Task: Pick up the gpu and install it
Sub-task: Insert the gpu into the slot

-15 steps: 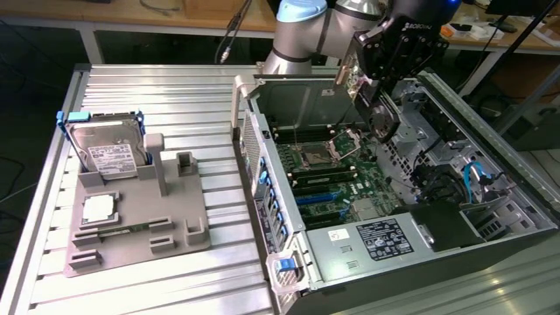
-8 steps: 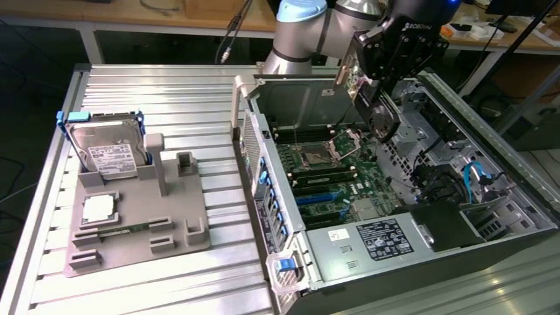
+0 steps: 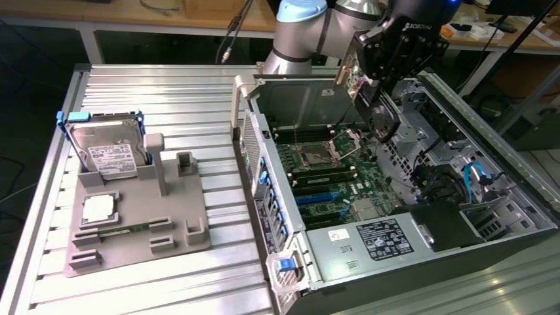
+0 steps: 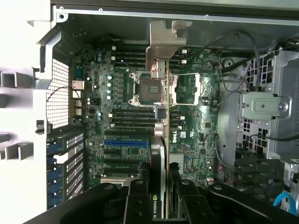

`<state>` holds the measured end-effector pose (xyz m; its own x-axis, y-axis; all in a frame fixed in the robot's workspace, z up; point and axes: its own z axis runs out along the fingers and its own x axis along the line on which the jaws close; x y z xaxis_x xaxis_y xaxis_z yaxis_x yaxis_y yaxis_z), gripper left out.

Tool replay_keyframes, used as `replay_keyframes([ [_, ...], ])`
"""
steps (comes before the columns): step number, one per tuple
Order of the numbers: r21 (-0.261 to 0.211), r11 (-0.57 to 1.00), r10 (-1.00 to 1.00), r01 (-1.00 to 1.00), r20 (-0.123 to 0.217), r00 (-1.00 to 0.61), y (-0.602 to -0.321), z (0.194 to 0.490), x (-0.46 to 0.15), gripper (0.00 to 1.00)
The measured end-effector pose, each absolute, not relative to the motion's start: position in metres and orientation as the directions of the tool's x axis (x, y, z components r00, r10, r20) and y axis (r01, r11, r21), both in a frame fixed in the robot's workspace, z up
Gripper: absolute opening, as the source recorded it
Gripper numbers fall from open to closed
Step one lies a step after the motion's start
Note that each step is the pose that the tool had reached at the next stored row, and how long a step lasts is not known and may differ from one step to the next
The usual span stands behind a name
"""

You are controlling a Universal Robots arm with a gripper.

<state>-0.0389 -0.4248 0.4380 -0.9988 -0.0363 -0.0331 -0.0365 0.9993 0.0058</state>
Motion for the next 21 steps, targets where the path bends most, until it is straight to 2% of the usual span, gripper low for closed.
replay_keyframes([
  [21,0.006,0.902,-0.43,-0.431,-0.033,-0.902,-0.4248,0.4376,-0.0386,0.27],
])
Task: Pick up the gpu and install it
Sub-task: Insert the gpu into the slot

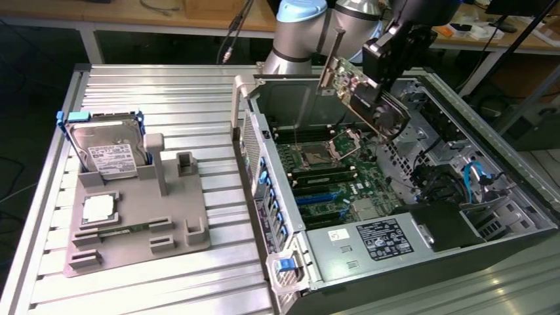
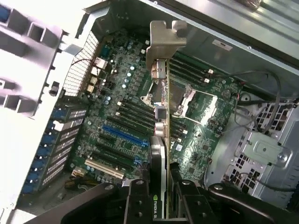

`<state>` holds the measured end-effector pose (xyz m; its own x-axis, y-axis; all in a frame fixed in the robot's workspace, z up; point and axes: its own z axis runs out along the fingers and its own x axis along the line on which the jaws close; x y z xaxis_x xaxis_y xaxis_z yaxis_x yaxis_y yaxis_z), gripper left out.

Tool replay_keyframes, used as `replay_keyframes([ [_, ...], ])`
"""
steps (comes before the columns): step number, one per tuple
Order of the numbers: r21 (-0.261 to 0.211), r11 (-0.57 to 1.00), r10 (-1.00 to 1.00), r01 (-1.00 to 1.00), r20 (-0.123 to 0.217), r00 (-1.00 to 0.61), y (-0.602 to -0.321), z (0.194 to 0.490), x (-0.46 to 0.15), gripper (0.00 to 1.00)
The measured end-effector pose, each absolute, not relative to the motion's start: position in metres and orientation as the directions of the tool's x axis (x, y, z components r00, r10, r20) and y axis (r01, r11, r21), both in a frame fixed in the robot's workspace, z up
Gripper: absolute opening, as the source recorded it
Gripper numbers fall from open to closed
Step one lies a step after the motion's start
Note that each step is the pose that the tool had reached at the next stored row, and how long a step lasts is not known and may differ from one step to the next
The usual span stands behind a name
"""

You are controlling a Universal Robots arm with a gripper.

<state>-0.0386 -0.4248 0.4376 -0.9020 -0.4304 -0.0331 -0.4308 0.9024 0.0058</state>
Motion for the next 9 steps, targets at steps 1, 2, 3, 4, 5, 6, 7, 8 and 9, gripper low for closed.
replay_keyframes([
  [1,0.006,0.875,-0.484,-0.484,-0.033,-0.875,-0.4248,0.4373,-0.0386,0.27],
  [2,0.006,0.863,-0.504,-0.505,-0.033,-0.863,-0.4248,0.4373,-0.0386,0.27],
  [3,0.006,0.855,-0.519,-0.519,-0.033,-0.854,-0.4248,0.4372,-0.0386,0.27],
  [4,0.006,0.845,-0.535,-0.535,-0.033,-0.844,-0.4248,0.4371,-0.0386,0.27],
  [5,0.006,0.835,-0.55,-0.551,-0.033,-0.834,-0.4248,0.437,-0.0386,0.27],
  [6,0.006,0.824,-0.567,-0.567,-0.033,-0.823,-0.4248,0.4369,-0.0386,0.27],
  [7,0.006,0.813,-0.581,-0.582,-0.033,-0.813,-0.4248,0.4368,-0.0386,0.27],
  [8,0.006,0.798,-0.602,-0.602,-0.033,-0.798,-0.4248,0.4367,-0.0386,0.27],
  [9,0.006,0.786,-0.617,-0.618,-0.033,-0.786,-0.4248,0.4365,-0.0386,0.27],
])
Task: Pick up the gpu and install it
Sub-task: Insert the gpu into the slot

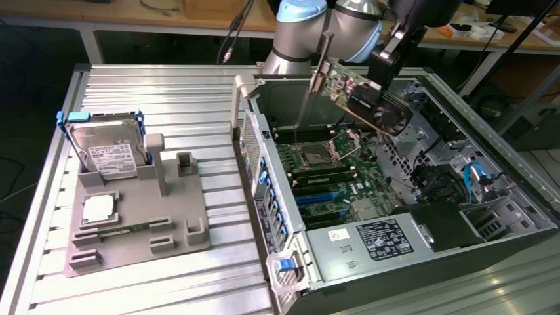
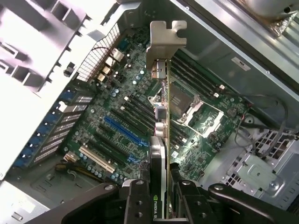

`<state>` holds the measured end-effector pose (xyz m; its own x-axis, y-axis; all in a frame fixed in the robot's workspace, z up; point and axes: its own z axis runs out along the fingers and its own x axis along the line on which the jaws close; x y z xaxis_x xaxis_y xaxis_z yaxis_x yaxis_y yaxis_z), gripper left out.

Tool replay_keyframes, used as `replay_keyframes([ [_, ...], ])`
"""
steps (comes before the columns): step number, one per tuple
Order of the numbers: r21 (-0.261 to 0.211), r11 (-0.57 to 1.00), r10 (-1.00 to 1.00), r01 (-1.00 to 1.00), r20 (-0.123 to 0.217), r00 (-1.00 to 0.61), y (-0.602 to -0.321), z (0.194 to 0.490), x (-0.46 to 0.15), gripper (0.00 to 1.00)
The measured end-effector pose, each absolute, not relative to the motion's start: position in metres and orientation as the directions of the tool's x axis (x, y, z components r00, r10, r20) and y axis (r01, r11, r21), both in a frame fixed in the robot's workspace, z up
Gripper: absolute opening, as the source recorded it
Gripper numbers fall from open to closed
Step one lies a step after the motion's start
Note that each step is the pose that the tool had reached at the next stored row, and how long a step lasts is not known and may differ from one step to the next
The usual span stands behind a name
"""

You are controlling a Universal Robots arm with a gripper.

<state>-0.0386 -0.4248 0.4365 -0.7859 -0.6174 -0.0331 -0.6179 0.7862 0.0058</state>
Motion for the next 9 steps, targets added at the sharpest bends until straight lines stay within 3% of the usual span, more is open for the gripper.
replay_keyframes([
  [9,0.006,0.675,-0.738,-0.738,-0.033,-0.675,-0.4248,0.4358,-0.0386,0.27],
])
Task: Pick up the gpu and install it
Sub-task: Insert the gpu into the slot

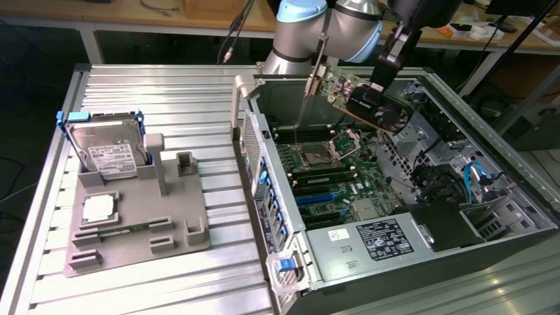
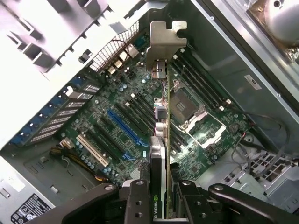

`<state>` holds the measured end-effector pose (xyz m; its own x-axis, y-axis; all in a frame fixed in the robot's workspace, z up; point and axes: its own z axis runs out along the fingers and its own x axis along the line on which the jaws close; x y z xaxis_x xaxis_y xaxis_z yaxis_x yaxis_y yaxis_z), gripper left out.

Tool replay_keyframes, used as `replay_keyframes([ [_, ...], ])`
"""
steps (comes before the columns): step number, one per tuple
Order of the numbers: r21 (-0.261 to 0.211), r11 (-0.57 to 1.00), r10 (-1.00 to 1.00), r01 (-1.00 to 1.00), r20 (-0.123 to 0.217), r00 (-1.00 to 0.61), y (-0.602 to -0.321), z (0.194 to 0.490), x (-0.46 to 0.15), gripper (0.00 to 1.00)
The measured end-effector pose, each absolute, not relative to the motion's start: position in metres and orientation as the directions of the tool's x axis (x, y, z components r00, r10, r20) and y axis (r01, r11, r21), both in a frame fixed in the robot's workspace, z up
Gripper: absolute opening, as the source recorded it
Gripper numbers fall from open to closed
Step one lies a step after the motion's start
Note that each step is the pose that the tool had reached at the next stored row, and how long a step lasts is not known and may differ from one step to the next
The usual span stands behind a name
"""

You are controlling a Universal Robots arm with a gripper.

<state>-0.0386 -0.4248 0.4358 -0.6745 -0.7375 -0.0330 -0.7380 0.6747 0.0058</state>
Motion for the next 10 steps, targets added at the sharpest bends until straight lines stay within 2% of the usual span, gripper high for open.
replay_keyframes([
  [10,0.006,0.509,-0.86,-0.861,-0.033,-0.509,-0.4248,0.4347,-0.0386,0.27],
])
